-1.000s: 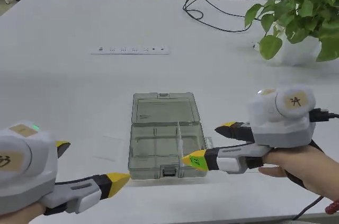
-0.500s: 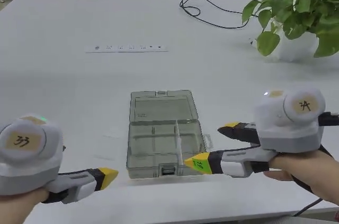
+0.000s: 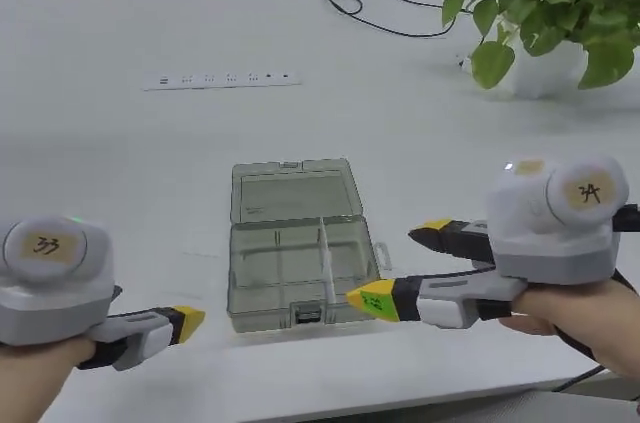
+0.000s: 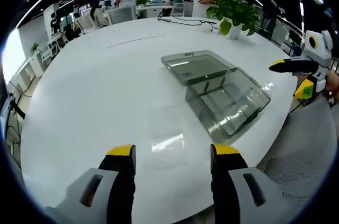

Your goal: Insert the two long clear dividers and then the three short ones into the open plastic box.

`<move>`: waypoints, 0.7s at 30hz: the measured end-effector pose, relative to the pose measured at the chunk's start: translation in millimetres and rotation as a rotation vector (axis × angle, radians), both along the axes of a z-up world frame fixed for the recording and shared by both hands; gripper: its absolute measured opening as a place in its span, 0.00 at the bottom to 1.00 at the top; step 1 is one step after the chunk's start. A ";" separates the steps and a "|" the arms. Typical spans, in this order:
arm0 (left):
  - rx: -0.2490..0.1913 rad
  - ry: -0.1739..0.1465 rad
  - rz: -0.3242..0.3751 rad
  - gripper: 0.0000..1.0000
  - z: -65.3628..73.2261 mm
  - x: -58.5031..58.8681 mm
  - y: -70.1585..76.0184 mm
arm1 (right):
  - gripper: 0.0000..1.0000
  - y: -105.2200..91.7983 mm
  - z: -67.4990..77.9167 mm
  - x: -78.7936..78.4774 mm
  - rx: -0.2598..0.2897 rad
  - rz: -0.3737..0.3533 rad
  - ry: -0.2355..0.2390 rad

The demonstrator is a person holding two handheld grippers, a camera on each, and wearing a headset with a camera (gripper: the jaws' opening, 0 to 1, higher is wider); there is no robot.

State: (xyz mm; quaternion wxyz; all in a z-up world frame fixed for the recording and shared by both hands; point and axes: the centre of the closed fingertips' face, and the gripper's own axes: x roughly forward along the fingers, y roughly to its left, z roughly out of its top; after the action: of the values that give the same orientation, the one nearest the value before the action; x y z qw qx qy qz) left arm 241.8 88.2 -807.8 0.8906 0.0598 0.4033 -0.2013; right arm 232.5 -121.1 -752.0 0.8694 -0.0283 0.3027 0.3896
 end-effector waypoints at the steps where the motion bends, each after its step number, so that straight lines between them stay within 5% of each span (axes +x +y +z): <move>1: 0.005 0.003 -0.001 0.55 -1.7 0.2 0.0 | 0.71 -0.2 -0.3 -0.3 0.001 -0.002 0.000; 21: 0.013 0.089 0.012 0.40 -33.2 11.1 -2.9 | 0.69 -11.4 -4.6 2.9 0.016 -0.047 0.002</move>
State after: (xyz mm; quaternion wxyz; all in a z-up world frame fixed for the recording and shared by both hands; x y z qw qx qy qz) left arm 252.9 85.4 -841.0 0.8726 0.0541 0.4442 -0.1958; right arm 235.4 -132.6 -756.6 0.8780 -0.0136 0.3011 0.3717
